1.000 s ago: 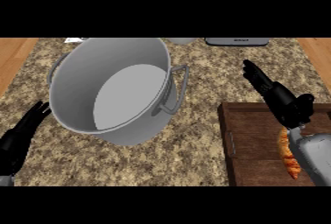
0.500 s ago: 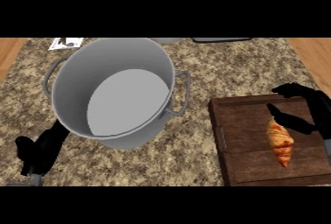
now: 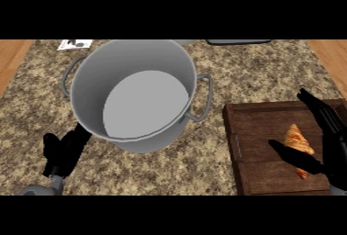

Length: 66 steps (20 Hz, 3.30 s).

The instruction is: Pick the croissant from the tray and place it in the pot

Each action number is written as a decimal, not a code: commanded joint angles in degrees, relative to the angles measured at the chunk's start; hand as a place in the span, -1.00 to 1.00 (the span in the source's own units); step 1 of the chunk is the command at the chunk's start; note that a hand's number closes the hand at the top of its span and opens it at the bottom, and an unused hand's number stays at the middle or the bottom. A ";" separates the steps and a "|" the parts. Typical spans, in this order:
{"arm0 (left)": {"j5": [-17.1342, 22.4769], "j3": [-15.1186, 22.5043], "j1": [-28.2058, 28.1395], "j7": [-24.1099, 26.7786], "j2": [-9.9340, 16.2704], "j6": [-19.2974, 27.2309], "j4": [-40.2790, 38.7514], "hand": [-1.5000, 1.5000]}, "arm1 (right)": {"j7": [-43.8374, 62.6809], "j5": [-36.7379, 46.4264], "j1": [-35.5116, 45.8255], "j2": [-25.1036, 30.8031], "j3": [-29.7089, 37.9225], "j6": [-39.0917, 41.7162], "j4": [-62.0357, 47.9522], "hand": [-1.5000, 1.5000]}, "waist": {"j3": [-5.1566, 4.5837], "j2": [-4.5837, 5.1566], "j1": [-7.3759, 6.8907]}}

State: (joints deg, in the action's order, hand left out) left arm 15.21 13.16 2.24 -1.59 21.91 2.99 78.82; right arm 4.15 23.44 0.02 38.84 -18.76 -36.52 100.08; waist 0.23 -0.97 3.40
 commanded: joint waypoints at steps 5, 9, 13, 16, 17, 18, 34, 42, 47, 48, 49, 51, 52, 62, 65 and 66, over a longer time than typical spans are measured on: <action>-0.91 1.93 3.09 -3.65 -1.58 -1.22 -2.00 0.00 | 33.23 6.91 -1.78 2.95 -0.26 11.88 14.28 -1.00 | -0.53 0.75 -1.85; -0.89 2.33 2.23 -2.99 -2.38 -3.41 -2.41 0.00 | 42.61 8.34 -1.58 0.83 0.23 15.99 17.48 -1.00 | -0.33 0.91 -2.90; -2.95 3.95 3.12 -4.31 -5.05 -0.91 -0.44 0.00 | 47.77 6.14 0.50 -3.71 -1.54 19.34 12.17 -1.00 | -0.27 1.05 -3.57; -3.18 3.35 3.07 -5.51 -4.33 -0.97 0.11 0.00 | 44.96 -1.66 -0.42 -1.17 0.17 25.52 8.35 -1.00 | -0.22 1.09 -3.56; -3.44 3.46 2.46 -3.34 -4.02 -2.16 -0.75 0.00 | 45.73 -0.70 -0.47 -0.99 -1.27 27.10 6.58 -1.00 | -0.24 1.14 -3.67; -2.34 1.68 4.48 -5.64 -3.25 -2.13 -0.22 0.00 | 46.80 -2.22 0.43 0.17 0.08 29.51 5.29 -1.00 | -0.24 1.14 -3.65; -7.89 -0.10 1.86 -7.71 -8.97 -2.58 2.47 0.00 | 24.40 -3.05 -14.06 -2.02 16.50 32.59 4.37 -1.00 | -0.22 0.88 -3.10; -8.51 -1.23 3.56 -4.04 -9.81 -4.77 -2.21 0.00 | 8.50 -11.99 -10.54 -9.15 20.08 32.73 -7.04 -1.00 | -0.21 1.01 -3.20; -9.05 -3.58 2.86 -3.11 -8.78 -7.32 -3.65 0.00 | 6.98 -14.04 -10.03 -12.10 23.32 34.82 -9.77 -1.00 | -0.23 0.98 -3.22; -8.80 -4.28 2.10 -3.27 -8.96 -7.96 -2.90 0.00 | 3.71 -14.11 -12.23 -12.10 24.37 36.30 -10.11 -1.00 | -0.23 0.95 -3.20; -10.36 -4.13 5.67 -6.01 -10.43 -5.40 -3.34 0.00 | 4.23 -13.83 -7.64 -12.58 24.61 36.33 -14.41 -1.00 | -0.22 0.99 -3.30; -7.99 -6.09 3.75 -5.93 -7.66 -8.69 -1.89 0.00 | -1.37 -15.58 -7.50 -12.98 26.30 37.38 -20.98 -1.00 | -0.20 0.99 -3.44; -9.41 -4.11 0.36 -5.55 -9.32 -8.07 0.83 0.00 | 1.06 -14.28 -8.01 -14.89 25.54 36.47 -19.13 -1.00 | -0.22 0.94 -3.45; -11.04 -4.39 1.62 -7.32 -11.41 -6.61 1.62 0.00 | -16.08 -10.20 -7.70 -14.70 25.92 36.96 -32.16 1.00 | -0.18 0.93 -3.50; -12.29 -3.36 2.20 -6.30 -12.70 -6.10 -0.46 0.00 | -21.01 -11.26 -6.59 -16.28 26.57 36.81 -36.42 1.00 | -0.15 1.03 -3.49; -11.24 -5.10 4.37 -6.71 -11.46 -7.27 -1.50 0.00 | -19.30 -10.33 -5.79 -16.94 25.93 35.97 -35.99 1.00 | -0.18 1.07 -3.43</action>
State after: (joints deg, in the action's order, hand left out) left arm 4.21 8.53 4.88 -7.40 10.78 -4.55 77.99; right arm -14.40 13.04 -5.60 24.34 7.97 -1.04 69.32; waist -1.59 -0.95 -0.15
